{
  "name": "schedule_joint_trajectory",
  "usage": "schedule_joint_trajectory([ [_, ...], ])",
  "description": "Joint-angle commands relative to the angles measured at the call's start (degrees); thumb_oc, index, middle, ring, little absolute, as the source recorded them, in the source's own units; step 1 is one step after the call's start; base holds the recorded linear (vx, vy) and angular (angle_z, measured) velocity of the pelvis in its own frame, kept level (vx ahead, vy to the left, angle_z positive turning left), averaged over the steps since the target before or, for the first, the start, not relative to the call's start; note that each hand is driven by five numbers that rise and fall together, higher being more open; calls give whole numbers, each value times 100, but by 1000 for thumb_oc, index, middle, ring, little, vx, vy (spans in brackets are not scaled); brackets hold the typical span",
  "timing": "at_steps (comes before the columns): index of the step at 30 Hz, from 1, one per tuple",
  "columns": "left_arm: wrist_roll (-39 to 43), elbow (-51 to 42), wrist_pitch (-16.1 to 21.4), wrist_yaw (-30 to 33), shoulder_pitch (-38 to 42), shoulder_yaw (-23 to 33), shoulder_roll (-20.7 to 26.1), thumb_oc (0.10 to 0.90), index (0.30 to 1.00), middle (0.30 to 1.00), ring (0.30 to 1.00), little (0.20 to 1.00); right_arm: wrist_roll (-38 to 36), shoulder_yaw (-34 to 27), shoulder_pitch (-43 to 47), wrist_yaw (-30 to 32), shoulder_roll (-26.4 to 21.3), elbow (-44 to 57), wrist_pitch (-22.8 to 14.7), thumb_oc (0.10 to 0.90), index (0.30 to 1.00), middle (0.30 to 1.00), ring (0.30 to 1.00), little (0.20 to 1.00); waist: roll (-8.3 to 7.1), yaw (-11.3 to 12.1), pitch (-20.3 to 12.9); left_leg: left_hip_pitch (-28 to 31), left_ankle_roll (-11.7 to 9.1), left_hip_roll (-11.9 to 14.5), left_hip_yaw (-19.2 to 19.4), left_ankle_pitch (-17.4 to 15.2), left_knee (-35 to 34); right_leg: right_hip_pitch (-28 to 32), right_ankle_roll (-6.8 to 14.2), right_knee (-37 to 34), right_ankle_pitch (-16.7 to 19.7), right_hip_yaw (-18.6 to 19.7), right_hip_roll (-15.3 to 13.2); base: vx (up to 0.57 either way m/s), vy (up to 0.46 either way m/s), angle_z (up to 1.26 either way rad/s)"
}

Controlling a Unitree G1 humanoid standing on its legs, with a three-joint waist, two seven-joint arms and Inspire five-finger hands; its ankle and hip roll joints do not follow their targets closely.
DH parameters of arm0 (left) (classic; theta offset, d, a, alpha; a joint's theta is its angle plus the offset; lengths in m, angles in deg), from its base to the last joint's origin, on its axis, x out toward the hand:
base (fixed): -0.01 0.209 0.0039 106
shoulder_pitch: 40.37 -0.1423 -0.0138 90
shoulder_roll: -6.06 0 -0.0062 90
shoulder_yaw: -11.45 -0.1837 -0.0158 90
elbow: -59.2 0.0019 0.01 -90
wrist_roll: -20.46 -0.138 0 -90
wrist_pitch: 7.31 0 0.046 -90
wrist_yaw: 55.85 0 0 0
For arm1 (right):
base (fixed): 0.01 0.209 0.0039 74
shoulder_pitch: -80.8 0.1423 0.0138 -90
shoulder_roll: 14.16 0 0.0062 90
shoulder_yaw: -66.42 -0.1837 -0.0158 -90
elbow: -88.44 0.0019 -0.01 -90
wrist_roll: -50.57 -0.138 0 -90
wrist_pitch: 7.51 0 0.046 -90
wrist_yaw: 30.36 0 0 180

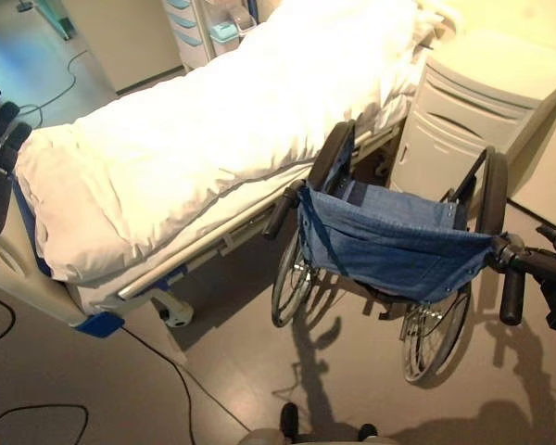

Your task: Push the wheelchair next to the bed

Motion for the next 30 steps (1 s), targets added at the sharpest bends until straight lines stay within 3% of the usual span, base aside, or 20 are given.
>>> schedule_joint_trajectory([
  [1,63,62,418,-36,113,177,477,800,900,900,900,900,1829,-1266,1090,2087,-1043,-900,-1376,800,900,900,900,900,-56,163,-798,402,-607,428,451,-519,139,-525,8,21,367,56,151,-19,-7,26],
  [8,355,-69,261,147,-39,-37,368,800,900,900,900,900,3029,-1347,921,3278,-1592,-1030,-529,800,900,900,900,900,-41,195,-735,401,-601,436,437,-494,150,-506,10,21,382,71,157,-8,-10,13],
  [11,425,-31,201,90,-91,-135,308,800,900,900,900,900,3892,-1416,875,3926,-1784,-908,-161,800,900,900,900,900,-24,191,-727,399,-586,438,437,-493,149,-521,20,21,401,82,158,-1,-1,2],
  [15,455,-60,57,80,-118,-251,241,800,900,900,900,900,4402,-1486,828,4286,-1911,-649,-55,800,900,900,900,900,2,197,-726,402,-563,438,435,-493,151,-516,29,21,413,91,158,18,0,-14],
  [16,512,-58,-21,61,-140,-292,196,800,900,900,900,900,4479,-1529,794,4398,-1933,-488,-126,800,900,900,900,900,10,190,-731,402,-554,440,433,-491,144,-517,36,21,415,95,158,22,6,-16],
  [19,442,-3,-142,1,-131,-388,78,800,900,900,900,900,3637,-1530,831,4138,-1784,-269,-816,800,900,900,900,900,26,182,-736,403,-546,436,433,-498,141,-531,41,21,425,100,162,18,7,-6],
  [20,341,-2,-259,-47,-145,-429,-68,800,900,900,900,900,2625,-1468,861,3735,-1415,-48,-1495,800,900,900,900,900,47,174,-727,406,-545,431,424,-507,138,-547,43,21,426,114,155,11,9,-8],
  [23,133,42,-464,-261,-270,-324,-377,800,900,900,900,900,1301,-1405,800,2764,-533,403,-2338,800,900,900,900,900,56,114,-720,407,-547,426,450,-515,130,-573,45,21,426,135,144,3,19,-8],
  [25,29,209,-551,-482,-333,-281,-545,800,900,900,900,900,1105,-1407,768,2557,-105,410,-2499,800,900,900,900,900,49,63,-726,403,-549,417,482,-528,135,-592,49,21,426,156,145,2,24,-6],
  [30,-274,625,-760,-642,-253,-705,-780,800,900,900,900,900,995,-1422,849,2871,56,-660,-2372,800,900,900,900,900,31,41,-707,379,-550,401,524,-564,173,-596,52,21,425,138,151,0,0,0],
])
